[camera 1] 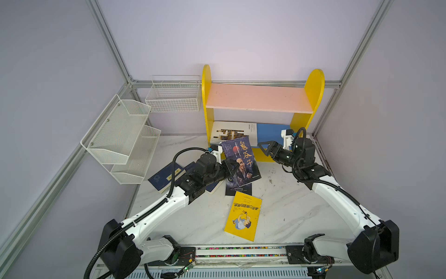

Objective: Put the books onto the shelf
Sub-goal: 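Lift the purple book toward the shelf with the left gripper while the right supports it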

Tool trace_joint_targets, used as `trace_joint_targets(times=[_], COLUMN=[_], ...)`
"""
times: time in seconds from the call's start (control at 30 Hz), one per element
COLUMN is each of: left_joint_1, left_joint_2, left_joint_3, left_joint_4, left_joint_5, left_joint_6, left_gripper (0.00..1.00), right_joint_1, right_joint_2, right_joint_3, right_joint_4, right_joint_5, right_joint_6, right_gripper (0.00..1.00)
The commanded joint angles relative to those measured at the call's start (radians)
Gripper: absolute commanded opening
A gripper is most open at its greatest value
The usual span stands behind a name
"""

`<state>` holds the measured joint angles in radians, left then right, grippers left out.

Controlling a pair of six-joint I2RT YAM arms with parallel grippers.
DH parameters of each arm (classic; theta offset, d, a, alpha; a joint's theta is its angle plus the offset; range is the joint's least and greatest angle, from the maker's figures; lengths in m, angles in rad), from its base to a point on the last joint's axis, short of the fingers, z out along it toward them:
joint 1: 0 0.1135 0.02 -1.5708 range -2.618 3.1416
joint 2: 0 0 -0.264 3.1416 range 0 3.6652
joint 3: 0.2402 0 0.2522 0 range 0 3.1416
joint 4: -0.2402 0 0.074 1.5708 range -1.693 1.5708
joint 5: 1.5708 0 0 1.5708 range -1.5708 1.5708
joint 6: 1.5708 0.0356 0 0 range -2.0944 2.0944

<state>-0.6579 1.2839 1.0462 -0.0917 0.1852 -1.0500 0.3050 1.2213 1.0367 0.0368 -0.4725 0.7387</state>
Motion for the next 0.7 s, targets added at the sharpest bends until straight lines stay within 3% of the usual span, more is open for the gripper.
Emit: trace_joint_targets(times=[0.0, 0.3, 0.53, 0.67], left_joint_1=[0.000, 0.000, -0.012, -0.025], left_joint_2=[0.041, 0.200, 0.268, 0.293], left_joint_3=[0.189, 0.259, 0.291, 0.301], left_joint_4=[0.177, 0.425, 0.518, 0.553], left_joint_5=[-0.030, -0.145, -0.216, -0.232], left_joint_6=[0.038, -0.084, -0.152, -0.173], left_gripper=[0.00, 0.00, 0.00, 0.00], right_joint_1=[-0.029, -0.042, -0.040, -0.039], right_joint_2=[-0.054, -0.167, -0.178, -0.162], right_joint_3=[-0.055, -0.219, -0.394, -0.408], right_joint_4=[0.001, 0.151, 0.522, 0.612], right_joint_5=[-0.029, -0.149, -0.237, -0.235], right_joint_6=[0.091, 0.288, 0.568, 0.609], right_gripper=[0.91, 0.92, 0.91, 0.91])
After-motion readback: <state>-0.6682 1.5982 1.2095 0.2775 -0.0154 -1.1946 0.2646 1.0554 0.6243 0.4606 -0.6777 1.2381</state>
